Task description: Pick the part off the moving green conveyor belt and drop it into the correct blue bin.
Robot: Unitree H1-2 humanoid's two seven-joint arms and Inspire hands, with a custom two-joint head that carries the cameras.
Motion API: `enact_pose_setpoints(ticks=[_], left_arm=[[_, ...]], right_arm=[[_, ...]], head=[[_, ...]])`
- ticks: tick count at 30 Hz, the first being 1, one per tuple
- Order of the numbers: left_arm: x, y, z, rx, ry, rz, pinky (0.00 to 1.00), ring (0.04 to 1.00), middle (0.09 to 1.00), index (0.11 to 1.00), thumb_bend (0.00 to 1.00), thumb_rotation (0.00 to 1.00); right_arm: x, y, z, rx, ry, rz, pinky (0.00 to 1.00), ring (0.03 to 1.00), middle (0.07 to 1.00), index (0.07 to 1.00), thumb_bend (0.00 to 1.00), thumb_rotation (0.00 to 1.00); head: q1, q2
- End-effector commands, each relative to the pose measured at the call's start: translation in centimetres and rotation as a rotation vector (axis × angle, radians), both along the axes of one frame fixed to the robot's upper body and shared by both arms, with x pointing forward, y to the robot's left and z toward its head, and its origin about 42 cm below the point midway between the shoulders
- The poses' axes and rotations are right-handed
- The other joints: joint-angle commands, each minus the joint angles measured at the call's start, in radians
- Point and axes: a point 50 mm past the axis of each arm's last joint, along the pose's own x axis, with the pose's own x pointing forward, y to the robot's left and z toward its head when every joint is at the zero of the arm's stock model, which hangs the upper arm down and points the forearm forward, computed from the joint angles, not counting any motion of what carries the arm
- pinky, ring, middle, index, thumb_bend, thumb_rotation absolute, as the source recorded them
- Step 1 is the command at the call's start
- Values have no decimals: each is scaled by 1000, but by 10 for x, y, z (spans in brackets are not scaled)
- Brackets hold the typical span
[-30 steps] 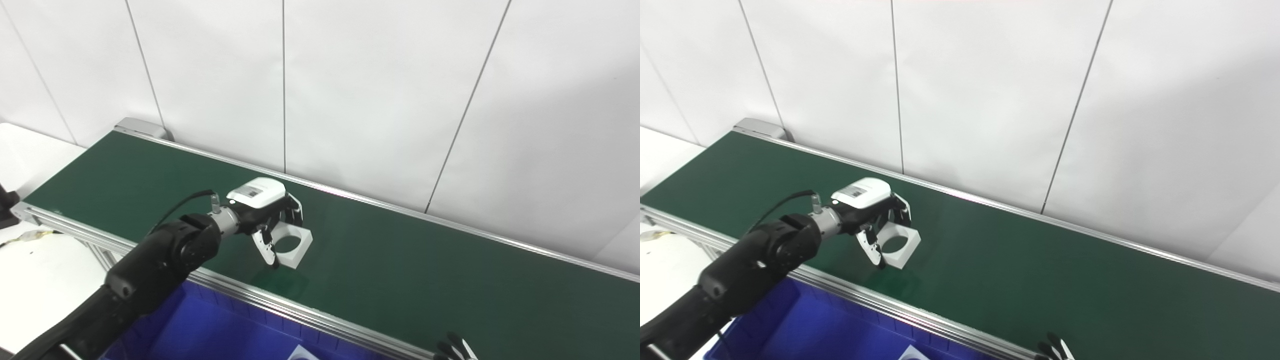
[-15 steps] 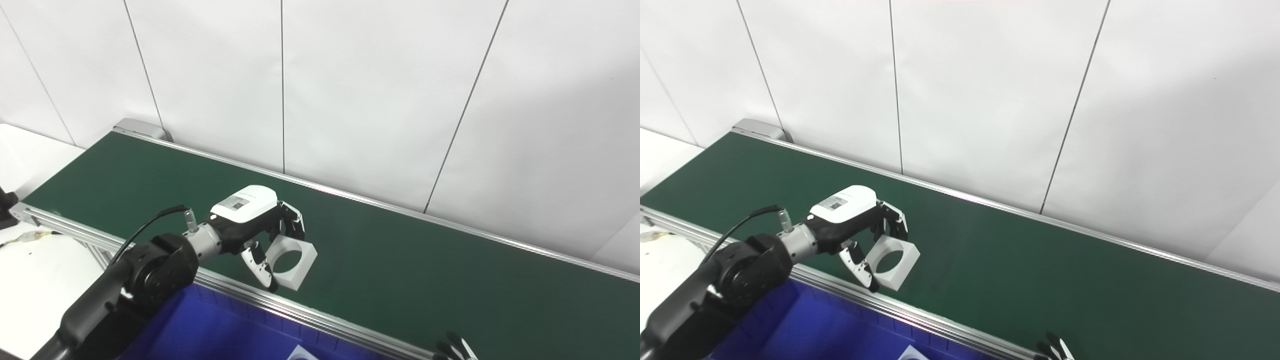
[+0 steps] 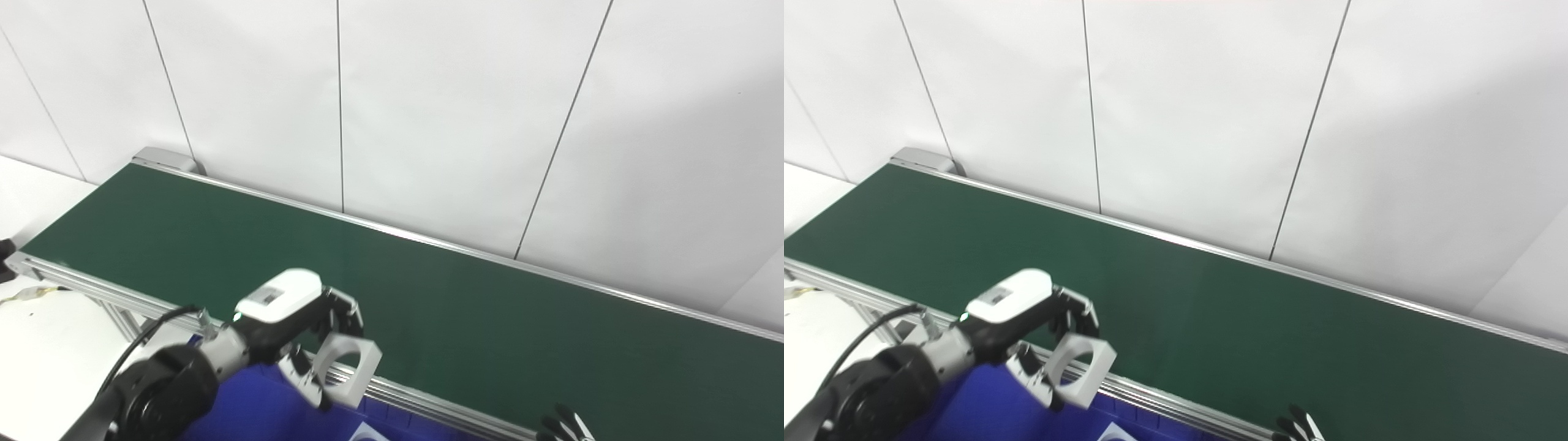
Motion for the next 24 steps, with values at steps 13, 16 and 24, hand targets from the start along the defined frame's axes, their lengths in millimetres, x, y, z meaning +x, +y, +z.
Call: enact_pose_setpoints(ticks=[13, 16, 24], left_arm=[[-12, -14, -35, 55, 68, 25, 411, 435, 494, 497, 504, 0], [-13, -16, -45, 64, 82, 30, 426, 434, 494, 502, 503, 0], [-12, -15, -86, 116, 163, 86, 358, 396, 474, 523, 501, 0]], right_arm=[[2, -15, 42, 11, -69, -15, 645, 739, 800, 878, 424, 572], [2, -16, 45, 19, -69, -20, 641, 736, 797, 874, 445, 589], [0, -19, 48, 13, -70, -19, 633, 728, 791, 868, 463, 615]], head=[[26, 129], [27, 140], [9, 158]])
